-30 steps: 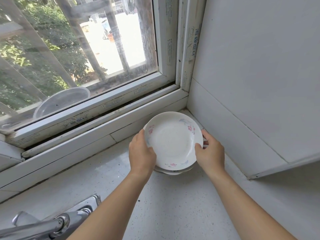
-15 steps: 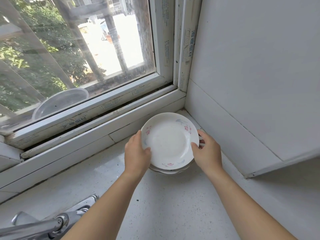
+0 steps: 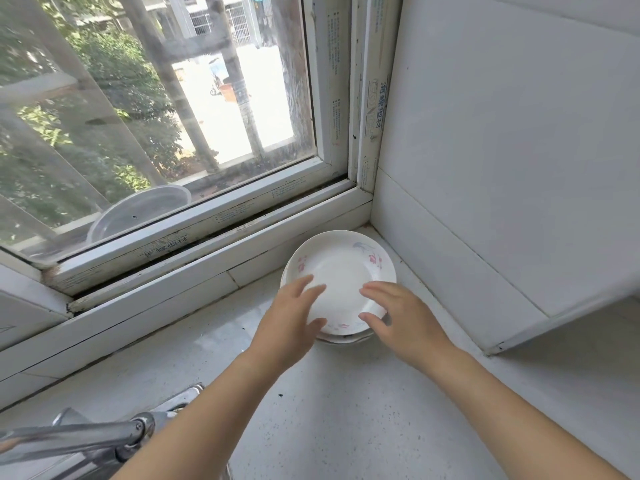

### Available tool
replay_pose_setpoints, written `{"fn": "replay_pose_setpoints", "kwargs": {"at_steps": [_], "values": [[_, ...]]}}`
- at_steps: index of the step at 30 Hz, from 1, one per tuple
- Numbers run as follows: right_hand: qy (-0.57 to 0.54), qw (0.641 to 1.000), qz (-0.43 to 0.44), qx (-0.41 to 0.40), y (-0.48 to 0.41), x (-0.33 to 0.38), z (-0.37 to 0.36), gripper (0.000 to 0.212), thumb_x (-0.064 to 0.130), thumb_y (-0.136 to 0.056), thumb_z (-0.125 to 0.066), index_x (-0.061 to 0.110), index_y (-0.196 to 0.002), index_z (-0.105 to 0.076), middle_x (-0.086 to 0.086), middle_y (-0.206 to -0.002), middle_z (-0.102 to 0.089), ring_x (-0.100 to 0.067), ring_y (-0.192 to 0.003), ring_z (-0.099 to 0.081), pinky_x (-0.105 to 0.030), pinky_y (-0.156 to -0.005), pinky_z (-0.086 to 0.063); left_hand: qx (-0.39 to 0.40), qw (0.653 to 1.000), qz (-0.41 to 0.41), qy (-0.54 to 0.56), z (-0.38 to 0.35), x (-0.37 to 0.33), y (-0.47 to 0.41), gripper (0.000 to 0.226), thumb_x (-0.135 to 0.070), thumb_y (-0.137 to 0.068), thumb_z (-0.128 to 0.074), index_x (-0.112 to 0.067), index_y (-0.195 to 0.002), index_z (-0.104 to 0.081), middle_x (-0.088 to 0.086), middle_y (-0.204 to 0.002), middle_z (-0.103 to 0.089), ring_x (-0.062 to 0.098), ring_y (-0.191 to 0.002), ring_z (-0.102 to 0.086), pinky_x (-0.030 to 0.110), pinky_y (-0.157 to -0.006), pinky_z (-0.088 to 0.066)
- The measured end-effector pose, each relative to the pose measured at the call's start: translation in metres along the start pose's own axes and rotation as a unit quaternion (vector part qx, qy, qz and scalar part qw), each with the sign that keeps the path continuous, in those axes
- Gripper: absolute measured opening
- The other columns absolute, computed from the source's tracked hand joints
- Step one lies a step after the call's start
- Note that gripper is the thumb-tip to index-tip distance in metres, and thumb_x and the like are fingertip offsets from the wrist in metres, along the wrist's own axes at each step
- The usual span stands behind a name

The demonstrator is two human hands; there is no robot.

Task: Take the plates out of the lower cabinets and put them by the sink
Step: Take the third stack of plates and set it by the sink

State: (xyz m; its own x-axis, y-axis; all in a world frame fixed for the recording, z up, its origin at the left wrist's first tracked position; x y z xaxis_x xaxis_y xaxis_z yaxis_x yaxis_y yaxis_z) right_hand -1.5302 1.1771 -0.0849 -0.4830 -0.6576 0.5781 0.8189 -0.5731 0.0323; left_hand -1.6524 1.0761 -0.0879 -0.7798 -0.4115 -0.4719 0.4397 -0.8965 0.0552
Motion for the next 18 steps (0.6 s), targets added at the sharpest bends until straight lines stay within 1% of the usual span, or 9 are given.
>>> {"fn": "replay_pose_setpoints", "kwargs": {"at_steps": [3, 5, 7, 8, 10, 13, 15, 18], "values": [[0.020, 0.998, 0.034, 0.045, 0.004, 0.007, -0.011, 0.041, 0.032, -0.090, -0.058, 0.019, -0.129, -0.054, 0.007, -0.138, -0.049, -0.007, -0.131, -0.038, -0.013, -0.104, -0.027, 0.048, 0.997, -0.059, -0.029, -0.012, -0.013, 0.007, 0.051, -0.032, -0.089, -0.056, -0.028, -0.138, -0.041, -0.008, -0.147, -0.036, 0.009, -0.136, -0.030, 0.025, -0.105, -0.035], [0.035, 0.996, 0.050, 0.062, 0.006, 0.008, -0.017, 0.042, 0.032, -0.090, -0.058, 0.019, -0.130, -0.053, 0.005, -0.139, -0.049, -0.009, -0.131, -0.038, -0.014, -0.106, -0.025, 0.067, 0.994, -0.069, -0.044, -0.018, -0.015, 0.011, 0.049, -0.036, -0.090, -0.054, -0.030, -0.137, -0.042, -0.011, -0.146, -0.038, 0.007, -0.135, -0.031, 0.025, -0.103, -0.036], [0.040, 0.995, 0.058, 0.073, 0.007, 0.008, -0.021, 0.043, 0.032, -0.090, -0.057, 0.018, -0.130, -0.053, 0.005, -0.139, -0.048, -0.010, -0.130, -0.039, -0.013, -0.103, -0.024, 0.069, 0.993, -0.073, -0.054, -0.021, -0.015, 0.014, 0.045, -0.036, -0.091, -0.053, -0.031, -0.135, -0.045, -0.012, -0.144, -0.041, 0.007, -0.134, -0.034, 0.024, -0.101, -0.037], [0.042, 0.994, 0.062, 0.075, 0.008, 0.008, -0.023, 0.042, 0.032, -0.090, -0.057, 0.018, -0.130, -0.053, 0.006, -0.138, -0.049, -0.010, -0.130, -0.040, -0.015, -0.103, -0.026, 0.064, 0.993, -0.082, -0.057, -0.020, -0.016, 0.015, 0.042, -0.035, -0.091, -0.053, -0.030, -0.132, -0.048, -0.012, -0.141, -0.045, 0.009, -0.131, -0.038, 0.024, -0.097, -0.039], [0.046, 0.994, 0.073, 0.074, 0.009, 0.007, -0.025, 0.040, 0.030, -0.090, -0.058, 0.016, -0.127, -0.056, 0.004, -0.134, -0.053, -0.013, -0.126, -0.044, -0.020, -0.102, -0.032, 0.046, 0.991, -0.109, -0.062, -0.020, -0.019, 0.017, 0.035, -0.030, -0.090, -0.056, -0.028, -0.124, -0.057, -0.012, -0.128, -0.058, 0.014, -0.119, -0.051, 0.024, -0.084, -0.042], [0.052, 0.992, 0.104, 0.059, 0.011, 0.007, -0.026, 0.027, 0.025, -0.088, -0.061, 0.014, -0.112, -0.065, 0.002, -0.115, -0.064, -0.018, -0.111, -0.055, -0.025, -0.091, -0.045, 0.025, 0.987, -0.135, -0.083, -0.022, -0.017, 0.019, 0.030, -0.021, -0.081, -0.068, -0.027, -0.111, -0.065, -0.011, -0.109, -0.067, 0.018, -0.098, -0.062, 0.023, -0.069, -0.045], [0.050, 0.990, 0.120, 0.052, 0.012, 0.007, -0.028, 0.020, 0.022, -0.085, -0.065, 0.014, -0.103, -0.069, 0.001, -0.103, -0.068, -0.019, -0.101, -0.059, -0.022, -0.084, -0.046, 0.015, 0.988, -0.129, -0.086, -0.024, -0.013, 0.020, 0.030, -0.020, -0.078, -0.071, -0.028, -0.107, -0.066, -0.013, -0.104, -0.068, 0.018, -0.092, -0.063, 0.025, -0.066, -0.048], [0.049, 0.989, 0.130, 0.044, 0.013, 0.007, -0.030, 0.018, 0.018, -0.081, -0.068, 0.015, -0.098, -0.070, 0.002, -0.097, -0.069, -0.019, -0.094, -0.062, -0.020, -0.079, -0.043, -0.002, 0.990, -0.118, -0.078, -0.022, -0.010, 0.022, 0.028, -0.022, -0.076, -0.074, -0.030, -0.102, -0.067, -0.015, -0.098, -0.068, 0.015, -0.086, -0.064, 0.025, -0.061, -0.050]]}}
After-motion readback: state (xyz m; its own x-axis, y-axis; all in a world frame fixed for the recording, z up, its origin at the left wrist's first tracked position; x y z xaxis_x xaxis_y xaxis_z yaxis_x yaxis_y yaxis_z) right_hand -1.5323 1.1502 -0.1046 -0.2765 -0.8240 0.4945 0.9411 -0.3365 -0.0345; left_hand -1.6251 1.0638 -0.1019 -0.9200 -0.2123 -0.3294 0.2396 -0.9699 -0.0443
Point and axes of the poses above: each hand's wrist, its own y-axis away from the middle knuckle, its own z-axis out of the back of the hand, x = y × z, the point moved 9 cm from there along -y, towards the middle knuckle
